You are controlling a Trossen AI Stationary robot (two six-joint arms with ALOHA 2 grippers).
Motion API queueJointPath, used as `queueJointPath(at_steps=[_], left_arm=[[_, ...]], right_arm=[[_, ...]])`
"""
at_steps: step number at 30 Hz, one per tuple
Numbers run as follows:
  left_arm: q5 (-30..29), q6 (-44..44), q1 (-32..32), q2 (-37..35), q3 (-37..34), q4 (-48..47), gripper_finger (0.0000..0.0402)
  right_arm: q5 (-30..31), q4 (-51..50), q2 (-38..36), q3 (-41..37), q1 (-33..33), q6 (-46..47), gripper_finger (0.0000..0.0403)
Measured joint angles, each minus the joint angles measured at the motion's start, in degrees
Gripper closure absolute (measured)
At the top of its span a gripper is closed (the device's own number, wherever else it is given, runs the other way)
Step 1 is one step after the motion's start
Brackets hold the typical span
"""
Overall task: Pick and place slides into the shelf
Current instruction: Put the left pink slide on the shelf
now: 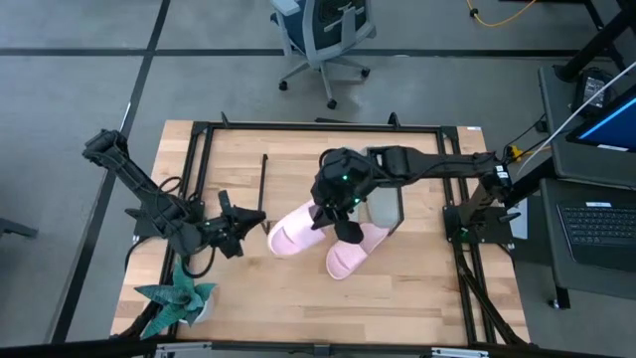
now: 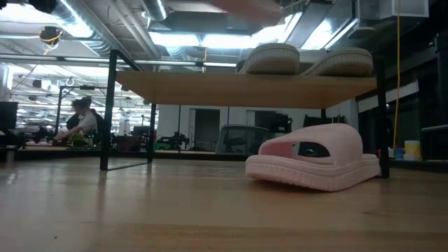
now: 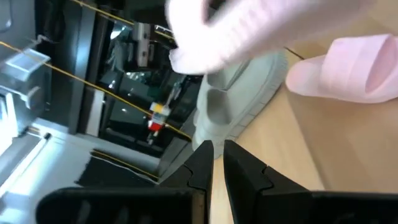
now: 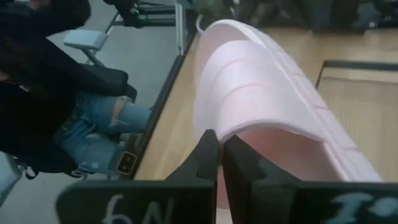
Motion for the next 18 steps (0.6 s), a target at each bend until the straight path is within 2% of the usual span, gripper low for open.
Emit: queueJointPath(at_steps=[7,18], left_arm=[[0.2,10.8,1.4,1.4,0.0,7.4,0.0368],[1.2,28.2,-0.8,1.4,0.0,19.2,0.0327]], right_arm=[[0.2,0.2,0.0,0.8,-0.1,-1.2,0.0393],[0.4,-0.2,0.0,0.4,-0.6,0.9,0.0393]])
